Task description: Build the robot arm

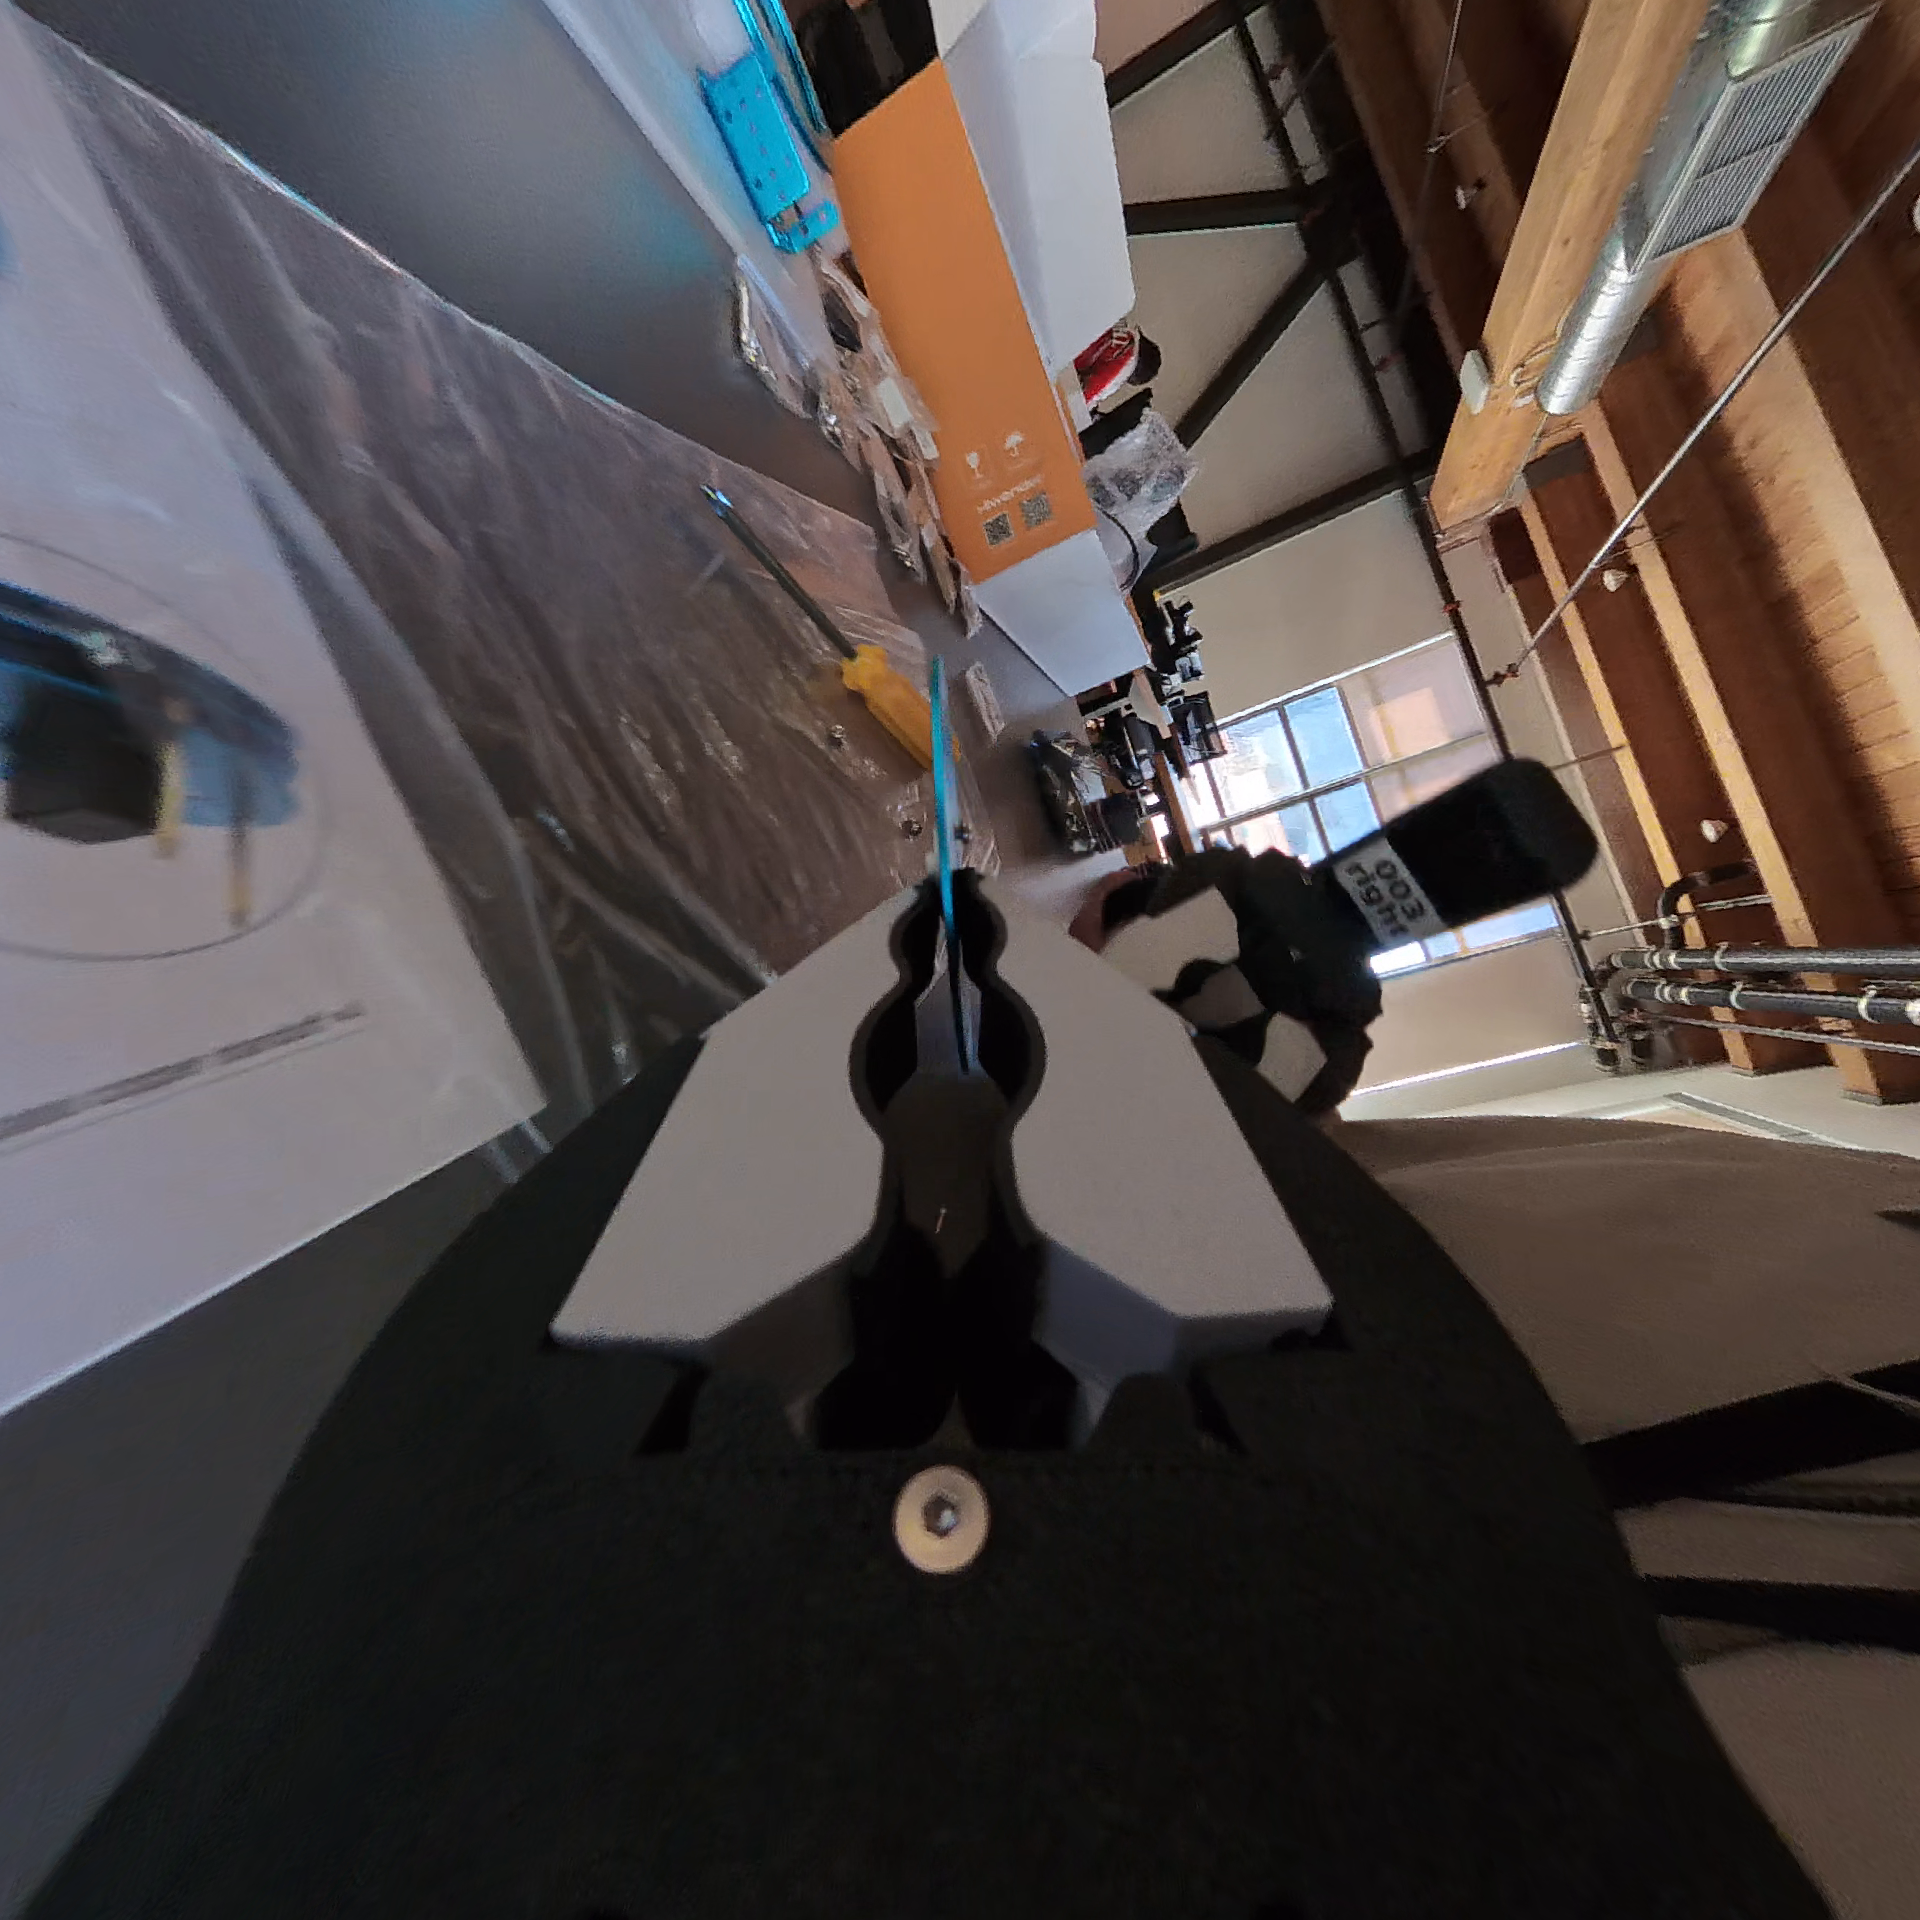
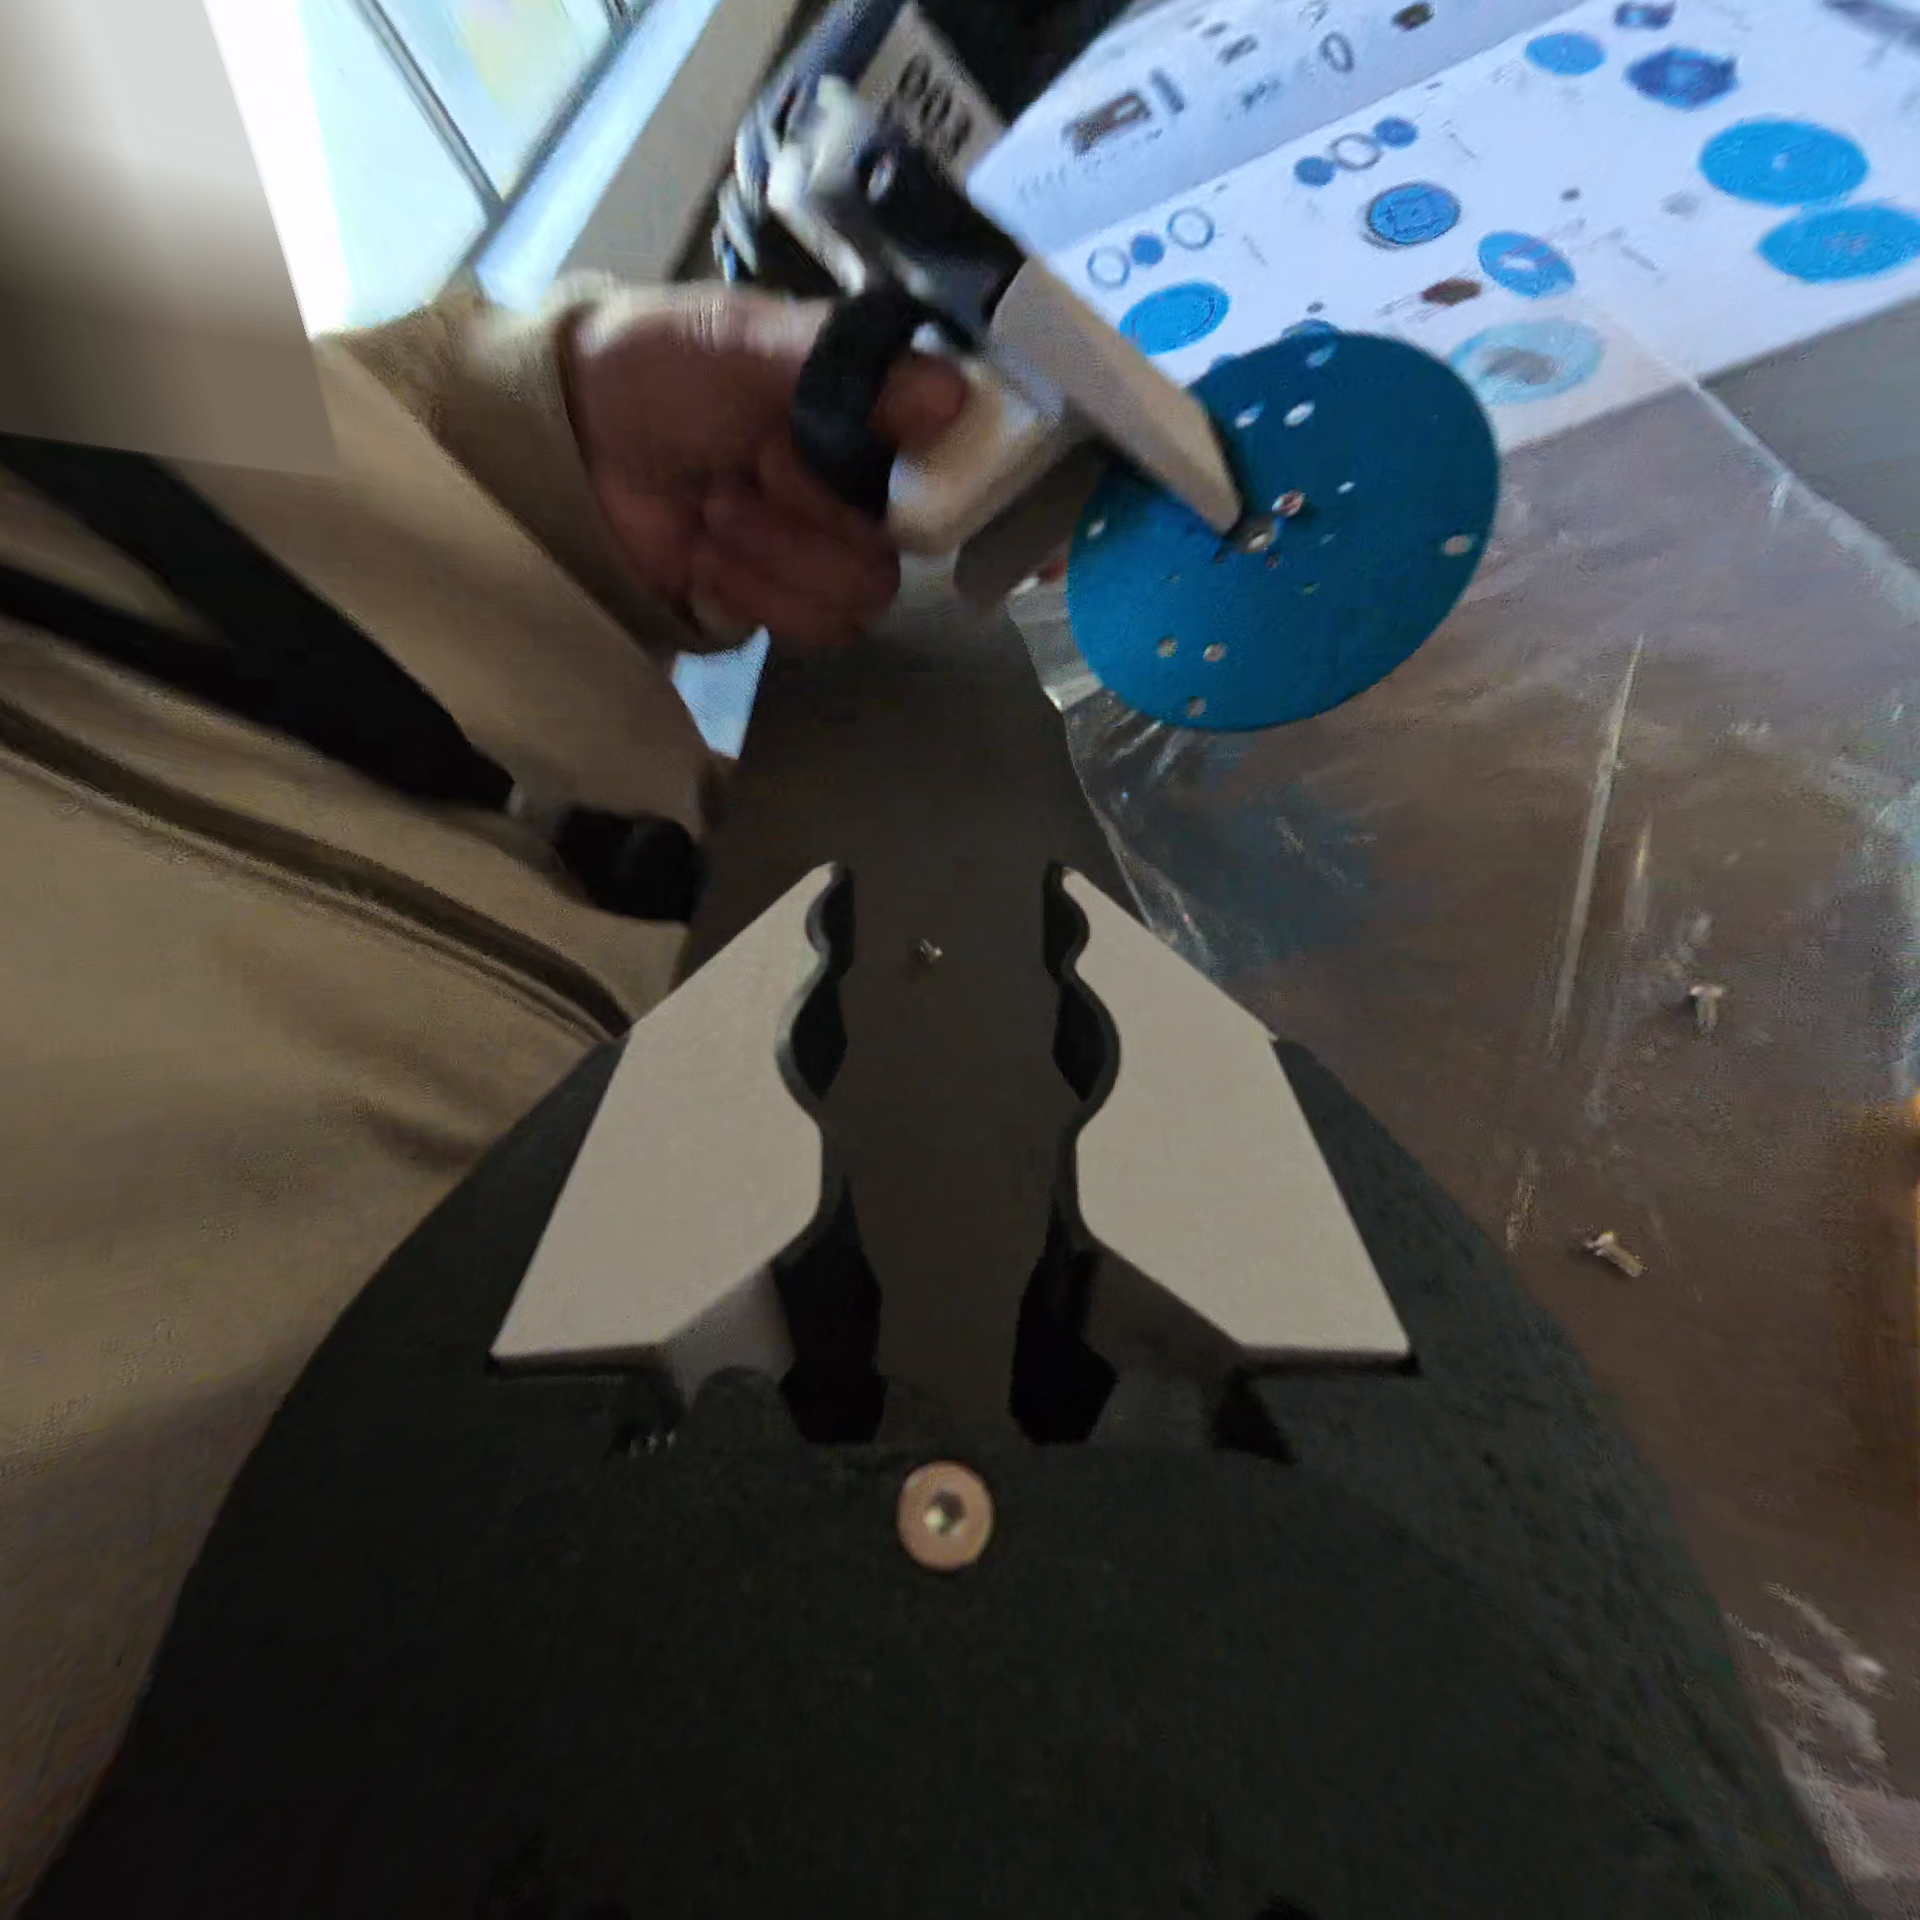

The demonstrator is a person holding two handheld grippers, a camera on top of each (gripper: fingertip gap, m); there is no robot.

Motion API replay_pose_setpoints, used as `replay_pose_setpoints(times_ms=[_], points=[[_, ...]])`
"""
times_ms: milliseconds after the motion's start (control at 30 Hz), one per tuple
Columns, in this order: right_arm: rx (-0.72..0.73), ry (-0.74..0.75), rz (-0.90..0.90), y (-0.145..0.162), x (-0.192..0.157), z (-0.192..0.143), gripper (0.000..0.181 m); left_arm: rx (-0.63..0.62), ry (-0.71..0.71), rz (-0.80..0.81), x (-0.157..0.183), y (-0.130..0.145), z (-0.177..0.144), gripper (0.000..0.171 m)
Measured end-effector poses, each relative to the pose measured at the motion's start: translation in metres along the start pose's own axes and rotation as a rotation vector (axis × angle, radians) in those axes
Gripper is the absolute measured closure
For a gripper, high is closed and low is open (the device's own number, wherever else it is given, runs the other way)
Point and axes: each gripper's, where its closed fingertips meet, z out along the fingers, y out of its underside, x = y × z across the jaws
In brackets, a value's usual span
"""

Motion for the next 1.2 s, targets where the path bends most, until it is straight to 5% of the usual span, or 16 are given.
replay_pose_setpoints(times_ms=[100,300,800,1200], points=[[-0.045,0.037,-0.167,0.013,-0.007,0.009,0.163,-0.007,-0.011,0.034,0.001,0.004,-0.013,0.168],[-0.233,-0.131,-0.262,0.039,-0.008,0.02,0.157,-0.012,-0.033,0.073,0.006,0.03,-0.035,0.167],[-0.271,-0.161,-0.403,0.039,-0.004,0.034,0.181,0.109,-0.068,0.022,0.006,0.059,-0.06,0.168],[-0.227,-0.101,-0.456,0.034,-0.006,0.033,0.18,0.106,-0.108,0.014,-0.002,0.057,-0.056,0.168]])
